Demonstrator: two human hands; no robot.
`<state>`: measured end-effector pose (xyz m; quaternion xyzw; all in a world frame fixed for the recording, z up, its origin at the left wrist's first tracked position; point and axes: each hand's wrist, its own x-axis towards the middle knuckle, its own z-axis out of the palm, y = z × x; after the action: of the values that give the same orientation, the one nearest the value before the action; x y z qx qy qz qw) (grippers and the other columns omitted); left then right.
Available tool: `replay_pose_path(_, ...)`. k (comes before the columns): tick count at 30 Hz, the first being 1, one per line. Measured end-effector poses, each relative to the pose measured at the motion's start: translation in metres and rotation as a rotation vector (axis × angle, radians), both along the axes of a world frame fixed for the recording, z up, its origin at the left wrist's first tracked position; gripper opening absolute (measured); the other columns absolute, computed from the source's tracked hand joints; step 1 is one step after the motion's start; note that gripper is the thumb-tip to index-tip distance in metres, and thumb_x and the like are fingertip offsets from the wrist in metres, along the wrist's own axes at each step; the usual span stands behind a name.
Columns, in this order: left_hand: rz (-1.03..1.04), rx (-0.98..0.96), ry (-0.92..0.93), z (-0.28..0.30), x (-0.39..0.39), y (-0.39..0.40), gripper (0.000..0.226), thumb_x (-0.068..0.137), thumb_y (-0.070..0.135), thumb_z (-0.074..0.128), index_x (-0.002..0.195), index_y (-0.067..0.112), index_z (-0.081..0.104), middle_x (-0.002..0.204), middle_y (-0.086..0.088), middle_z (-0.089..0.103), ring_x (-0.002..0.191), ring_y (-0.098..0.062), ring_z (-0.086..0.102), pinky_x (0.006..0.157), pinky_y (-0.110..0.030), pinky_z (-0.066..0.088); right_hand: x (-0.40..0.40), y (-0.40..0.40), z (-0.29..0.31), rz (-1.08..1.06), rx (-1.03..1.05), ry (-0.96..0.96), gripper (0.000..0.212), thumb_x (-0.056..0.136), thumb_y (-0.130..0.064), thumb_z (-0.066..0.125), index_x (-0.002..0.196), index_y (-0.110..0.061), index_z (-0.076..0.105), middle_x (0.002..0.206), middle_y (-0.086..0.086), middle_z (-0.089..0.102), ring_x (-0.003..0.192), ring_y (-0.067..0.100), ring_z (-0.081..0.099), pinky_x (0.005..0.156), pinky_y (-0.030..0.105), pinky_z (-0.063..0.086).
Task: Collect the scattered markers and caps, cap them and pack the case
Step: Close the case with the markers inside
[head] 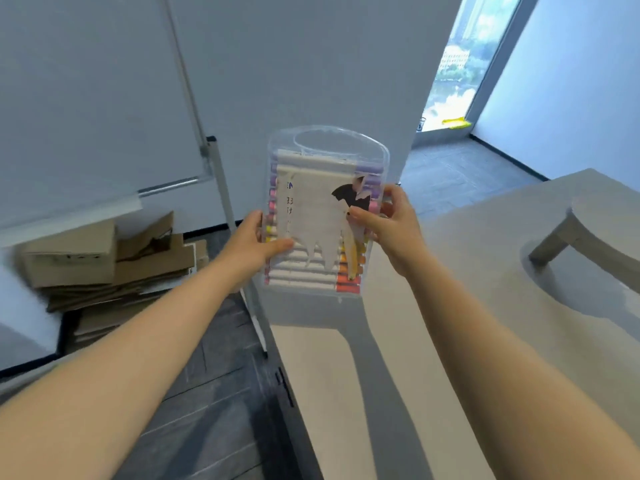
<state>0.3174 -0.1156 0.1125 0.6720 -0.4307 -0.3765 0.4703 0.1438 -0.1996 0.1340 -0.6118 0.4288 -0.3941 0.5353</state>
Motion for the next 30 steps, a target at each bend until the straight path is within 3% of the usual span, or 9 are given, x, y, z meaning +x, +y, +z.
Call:
replay_pose_path(3,0.146,-0.037,0.001,0.013,0.045,0.029,0.027,0.084,0.005,0.061,0.104,0.015,0.044,0.102,0.001,0.058,0.094,-0.014,0.057,0.084,-0.025,0.047,0.054,0.009,0.005,0.183,-0.042,0.093,0.035,0.083,-0.011,0.065,0.11,-0.021,0.046,0.087,-0.01,0.057,0.084,0.009,0.057,0.085,0.038,0.051)
replay_pose_path(7,0.289,-0.063,-0.01,0.022,0.11,0.064,0.032,0.084,0.005,0.059,0.109,0.018,0.044,0.111,-0.001,0.057,0.102,-0.018,0.056,0.096,-0.039,0.045,0.134,0.021,0.008,0.297,-0.078,0.181,0.04,0.08,-0.012,0.068,0.115,-0.009,0.049,0.105,0.001,0.06,0.1,0.019,0.058,0.094,0.042,0.049)
replay_pose_path(9,0.344,-0.061,-0.016,0.025,0.143,0.076,0.035,0.086,0.007,0.058,0.117,0.016,0.044,0.12,-0.005,0.057,0.112,-0.021,0.054,0.101,-0.042,0.042,0.176,0.026,0.01,0.31,-0.107,0.196,0.037,0.079,-0.015,0.069,0.108,-0.009,0.048,0.104,0.001,0.058,0.099,0.018,0.056,0.093,0.038,0.049)
replay_pose_path(14,0.475,-0.025,-0.163,0.021,0.237,0.095,0.036,0.086,0.014,0.06,0.12,0.011,0.047,0.123,-0.006,0.056,0.113,-0.023,0.052,0.094,-0.034,0.04,0.283,0.037,0.011,0.37,-0.143,0.19,0.034,0.078,-0.012,0.07,0.101,-0.014,0.045,0.102,0.003,0.058,0.095,0.021,0.058,0.088,0.038,0.051)
replay_pose_path(18,0.579,0.008,-0.185,0.009,0.31,0.101,0.041,0.086,0.015,0.06,0.123,0.008,0.046,0.127,-0.01,0.054,0.116,-0.027,0.051,0.092,-0.034,0.04,0.365,0.046,0.006,0.41,-0.189,0.191,0.039,0.082,-0.012,0.066,0.115,-0.01,0.046,0.104,-0.001,0.054,0.091,0.015,0.054,0.07,0.021,0.046)
replay_pose_path(21,0.644,0.024,-0.19,-0.002,0.357,0.101,0.04,0.085,0.015,0.061,0.121,0.006,0.048,0.124,-0.012,0.055,0.115,-0.03,0.052,0.096,-0.04,0.044,0.418,0.046,-0.005,0.41,-0.196,0.219,0.043,0.083,-0.014,0.065,0.121,-0.008,0.046,0.105,-0.001,0.054,0.091,0.014,0.053,0.077,0.026,0.044)
replay_pose_path(27,0.765,0.035,-0.153,-0.026,0.421,0.087,0.049,0.079,0.015,0.069,0.12,0.002,0.045,0.12,-0.013,0.058,0.112,-0.028,0.055,0.091,-0.033,0.042,0.485,0.034,-0.03,0.371,-0.171,0.279,0.045,0.08,-0.016,0.069,0.118,-0.008,0.046,0.102,0.0,0.056,0.088,0.015,0.053,0.066,0.017,0.043)
replay_pose_path(30,0.78,0.043,-0.145,-0.037,0.437,0.081,0.05,0.079,0.016,0.07,0.12,0.002,0.045,0.119,-0.012,0.058,0.11,-0.027,0.055,0.085,-0.027,0.039,0.503,0.027,-0.042,0.342,-0.16,0.279,0.042,0.078,-0.015,0.071,0.11,-0.01,0.044,0.099,-0.001,0.055,0.089,0.015,0.053,0.069,0.02,0.043)
